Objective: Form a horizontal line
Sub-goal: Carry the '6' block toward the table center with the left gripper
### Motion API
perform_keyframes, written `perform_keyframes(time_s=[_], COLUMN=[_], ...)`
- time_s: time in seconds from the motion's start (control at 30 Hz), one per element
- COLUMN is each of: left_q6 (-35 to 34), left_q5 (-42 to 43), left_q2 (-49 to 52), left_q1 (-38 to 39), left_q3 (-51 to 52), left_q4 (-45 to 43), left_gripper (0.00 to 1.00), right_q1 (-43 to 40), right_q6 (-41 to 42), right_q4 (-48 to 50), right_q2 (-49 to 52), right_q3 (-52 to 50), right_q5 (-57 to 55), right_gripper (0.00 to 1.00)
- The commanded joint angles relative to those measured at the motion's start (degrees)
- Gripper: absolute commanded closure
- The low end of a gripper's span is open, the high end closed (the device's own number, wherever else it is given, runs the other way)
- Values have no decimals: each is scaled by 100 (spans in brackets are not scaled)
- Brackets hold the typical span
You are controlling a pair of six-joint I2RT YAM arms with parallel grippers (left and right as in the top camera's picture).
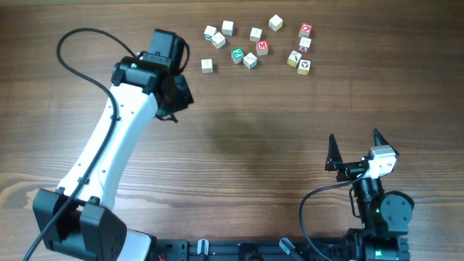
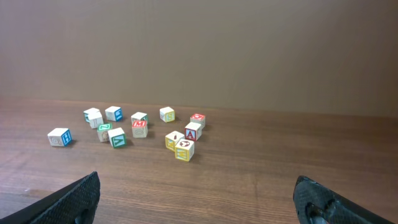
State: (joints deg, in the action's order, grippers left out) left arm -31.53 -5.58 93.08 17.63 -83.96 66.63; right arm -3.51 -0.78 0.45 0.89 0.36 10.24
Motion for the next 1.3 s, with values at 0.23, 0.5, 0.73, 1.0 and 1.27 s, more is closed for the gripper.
perform_keyframes(time_s=[0.23, 0.5, 0.73, 1.0, 1.27], left_q6=[-74, -542, -533, -535, -472], left_q5=[297, 302, 258, 284, 691], left_q2=[-46, 44, 144, 157, 612], left_q1=[1296, 1943, 2229, 2277, 2549], left_q3=[155, 949, 1683, 2378, 2396], left_q4=[-118, -1126, -1351, -2323, -3486], left_gripper=[78, 78, 75, 80, 76], right_q1=[28, 28, 28, 28, 28], right_q6=[-68, -66, -68, -66, -68], right_q4=[22, 22, 22, 22, 22], right_q2=[-46, -46, -46, -46, -46], right_q3=[-7, -7, -7, -7, -7], right_q5=[-35, -37, -37, -37, -37], right_gripper=[0, 0, 0, 0, 1])
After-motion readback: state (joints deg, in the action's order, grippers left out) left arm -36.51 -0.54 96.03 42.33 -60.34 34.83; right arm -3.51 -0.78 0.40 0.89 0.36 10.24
